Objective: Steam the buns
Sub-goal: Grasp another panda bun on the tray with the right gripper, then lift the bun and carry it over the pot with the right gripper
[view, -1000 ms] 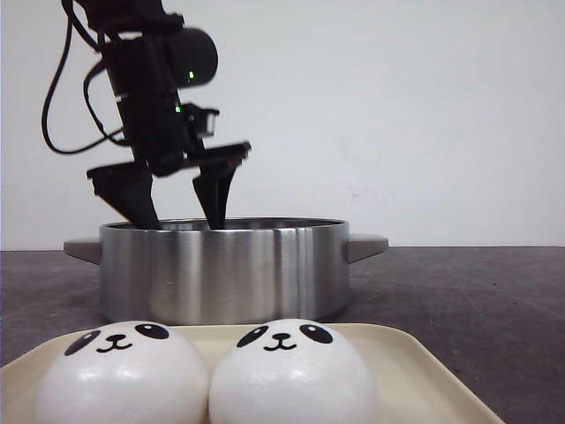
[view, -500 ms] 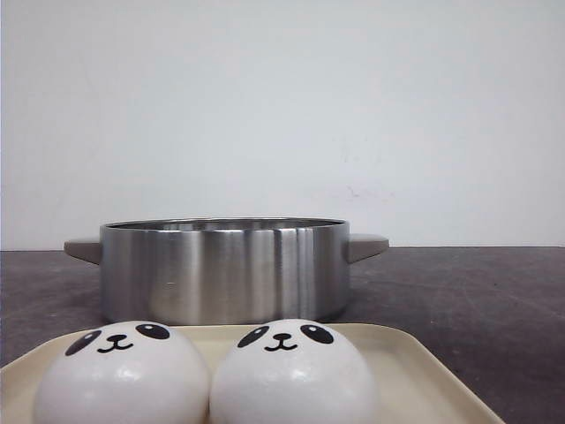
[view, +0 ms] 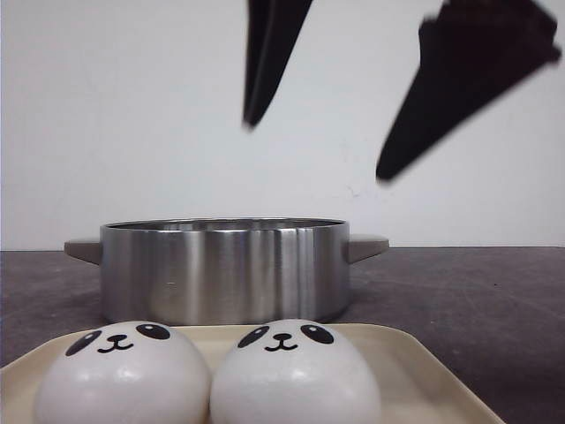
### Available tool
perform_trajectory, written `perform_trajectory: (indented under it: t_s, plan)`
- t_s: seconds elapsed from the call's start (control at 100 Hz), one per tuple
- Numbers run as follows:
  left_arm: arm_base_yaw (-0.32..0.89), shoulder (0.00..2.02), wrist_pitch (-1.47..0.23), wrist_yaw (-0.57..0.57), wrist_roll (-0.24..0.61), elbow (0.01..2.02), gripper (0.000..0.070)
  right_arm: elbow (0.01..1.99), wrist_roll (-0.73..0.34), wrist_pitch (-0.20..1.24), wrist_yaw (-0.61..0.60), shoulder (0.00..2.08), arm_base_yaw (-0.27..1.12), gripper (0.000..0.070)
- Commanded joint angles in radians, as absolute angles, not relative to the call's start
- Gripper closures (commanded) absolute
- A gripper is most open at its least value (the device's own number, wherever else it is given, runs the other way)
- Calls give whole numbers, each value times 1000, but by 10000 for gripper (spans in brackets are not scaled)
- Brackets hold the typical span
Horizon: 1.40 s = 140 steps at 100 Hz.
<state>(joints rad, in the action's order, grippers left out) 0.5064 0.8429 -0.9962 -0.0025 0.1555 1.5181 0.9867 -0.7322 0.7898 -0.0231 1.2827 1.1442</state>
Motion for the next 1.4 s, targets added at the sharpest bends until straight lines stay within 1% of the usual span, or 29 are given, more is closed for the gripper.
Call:
perform_trajectory:
  t_s: [0.0, 0.13, 0.21, 0.31, 0.44, 0.61, 0.66, 0.78, 0.92, 0.94, 0.96, 1.0, 1.17, 1.29, 1.39]
  plan:
    - [510, 844, -995, -13, 143, 1536, 215, 992, -745, 770, -48, 1328, 1156, 176]
    - [510, 833, -1013, -31, 142, 1536, 215, 992, -745, 714, -110, 1403, 1156, 177]
    - [510, 833, -1029, -31, 143, 1536, 215, 992, -745, 696, -125, 1452, 1155, 177]
    - [510, 836, -1046, -31, 143, 1536, 214, 992, -745, 696, -122, 1510, 1153, 178]
    - [510, 836, -1056, -31, 143, 1536, 214, 992, -745, 688, -87, 1570, 1146, 178]
    - [510, 835, -1057, -31, 143, 1536, 215, 992, -744, 685, -49, 1595, 1130, 182]
    - [510, 835, -1057, -31, 143, 1536, 215, 992, -744, 685, -49, 1595, 1126, 215]
    - [510, 835, -1058, -31, 143, 1536, 214, 992, -744, 690, -48, 1595, 1122, 352]
    - [511, 836, -1059, -30, 143, 1536, 214, 992, -744, 689, -35, 1595, 1121, 470]
    - [511, 836, -1058, -30, 143, 1536, 214, 992, -744, 690, -26, 1595, 1122, 506]
    - [511, 836, -1058, -30, 143, 1536, 215, 992, -743, 690, -19, 1595, 1122, 559]
    - [511, 836, -1058, -30, 143, 1536, 214, 992, -741, 692, -6, 1595, 1122, 697]
    - [511, 835, -1060, -30, 143, 1536, 215, 993, -715, 690, 47, 1595, 1122, 695]
    - [511, 835, -1069, -30, 143, 1536, 215, 1010, -709, 696, 35, 1546, 1125, 695]
    - [511, 835, -1086, -30, 143, 1536, 215, 1070, -699, 720, 28, 1473, 1144, 695]
